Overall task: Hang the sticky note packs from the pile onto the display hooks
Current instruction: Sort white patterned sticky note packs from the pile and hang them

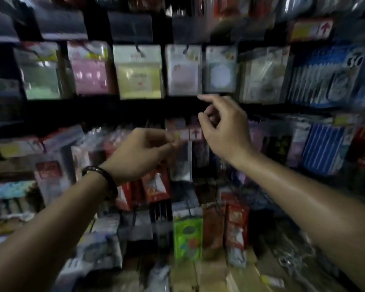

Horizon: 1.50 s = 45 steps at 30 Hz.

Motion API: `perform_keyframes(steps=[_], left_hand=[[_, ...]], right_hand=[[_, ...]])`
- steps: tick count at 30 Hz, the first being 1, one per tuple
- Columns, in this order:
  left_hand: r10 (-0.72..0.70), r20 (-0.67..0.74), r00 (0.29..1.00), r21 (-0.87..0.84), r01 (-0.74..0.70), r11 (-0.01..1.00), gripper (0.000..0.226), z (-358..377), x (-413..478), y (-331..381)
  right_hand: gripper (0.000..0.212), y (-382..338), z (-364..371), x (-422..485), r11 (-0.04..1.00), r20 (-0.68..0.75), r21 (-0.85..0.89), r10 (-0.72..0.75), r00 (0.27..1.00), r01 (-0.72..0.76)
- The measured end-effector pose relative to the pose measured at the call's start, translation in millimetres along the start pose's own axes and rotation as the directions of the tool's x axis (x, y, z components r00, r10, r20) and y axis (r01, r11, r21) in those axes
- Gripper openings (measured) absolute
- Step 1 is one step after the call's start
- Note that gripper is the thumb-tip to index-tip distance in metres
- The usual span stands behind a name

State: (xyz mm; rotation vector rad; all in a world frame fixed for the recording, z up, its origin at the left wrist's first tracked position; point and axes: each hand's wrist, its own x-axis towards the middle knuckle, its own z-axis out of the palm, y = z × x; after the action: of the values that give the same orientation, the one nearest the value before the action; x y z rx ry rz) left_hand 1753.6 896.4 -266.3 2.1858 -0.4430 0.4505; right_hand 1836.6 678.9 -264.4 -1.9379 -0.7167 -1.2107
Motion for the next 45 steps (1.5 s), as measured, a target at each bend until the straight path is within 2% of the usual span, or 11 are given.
perform_keyframes(steps=[5,11,14,18,21,25,29,33,38,42,45], left_hand=[[0.034,0.1,0.994,0.231,-0.057,0.971,0.013,61.2,-98.1,-95.1],[-0.293,0.246,0.924,0.261,0.228,0.938,0.017,152.5,-215.4,-242.4],[-0.43,0.286,0.856,0.292,0.349,0.891,0.013,185.6,-252.4,-293.9],[-0.505,0.296,0.811,0.261,0.44,0.859,0.025,220.0,-267.4,-346.9],[-0.556,0.27,0.786,0.205,0.517,0.831,0.027,241.0,-270.9,-374.8],[-0.648,0.251,0.719,0.193,0.619,0.761,0.03,259.2,-291.4,-399.2],[-0.662,0.247,0.708,0.203,0.63,0.75,0.029,268.0,-295.0,-402.8],[-0.65,0.359,0.67,0.21,0.621,0.755,0.03,272.8,-293.3,-405.9],[-0.67,0.363,0.647,0.214,0.643,0.736,0.037,279.5,-289.4,-422.9],[-0.646,0.362,0.672,0.187,0.627,0.756,0.031,277.0,-289.5,-424.0],[-0.646,0.376,0.664,0.177,0.633,0.754,0.025,273.3,-290.8,-422.8]], right_hand=[[0.018,12.3,12.4,-137.8,0.998,0.233,0.07,-0.008,0.972,-0.009],[0.014,71.9,52.7,-316.4,0.949,0.511,0.0,0.27,0.816,-0.314],[0.009,99.0,75.8,-400.5,0.844,0.624,-0.14,0.482,0.615,-0.518],[0.007,140.4,123.1,-507.4,0.621,0.675,-0.418,0.701,0.231,-0.663],[0.025,174.4,156.5,-568.6,0.493,0.655,-0.617,0.754,-0.053,-0.614],[0.062,217.0,191.3,-623.2,0.366,0.527,-0.784,0.82,-0.225,-0.501],[0.089,234.6,219.1,-649.4,0.271,0.384,-0.862,0.901,-0.203,-0.428],[0.101,227.6,239.7,-656.6,0.289,0.345,-0.911,0.924,-0.163,-0.294],[0.111,224.7,252.8,-663.8,0.32,0.337,-0.939,0.929,-0.153,-0.128],[0.102,223.6,248.9,-660.8,0.409,0.415,-0.91,0.9,-0.134,-0.071],[0.077,228.7,238.0,-658.9,0.45,0.461,-0.886,0.883,-0.094,-0.113]])
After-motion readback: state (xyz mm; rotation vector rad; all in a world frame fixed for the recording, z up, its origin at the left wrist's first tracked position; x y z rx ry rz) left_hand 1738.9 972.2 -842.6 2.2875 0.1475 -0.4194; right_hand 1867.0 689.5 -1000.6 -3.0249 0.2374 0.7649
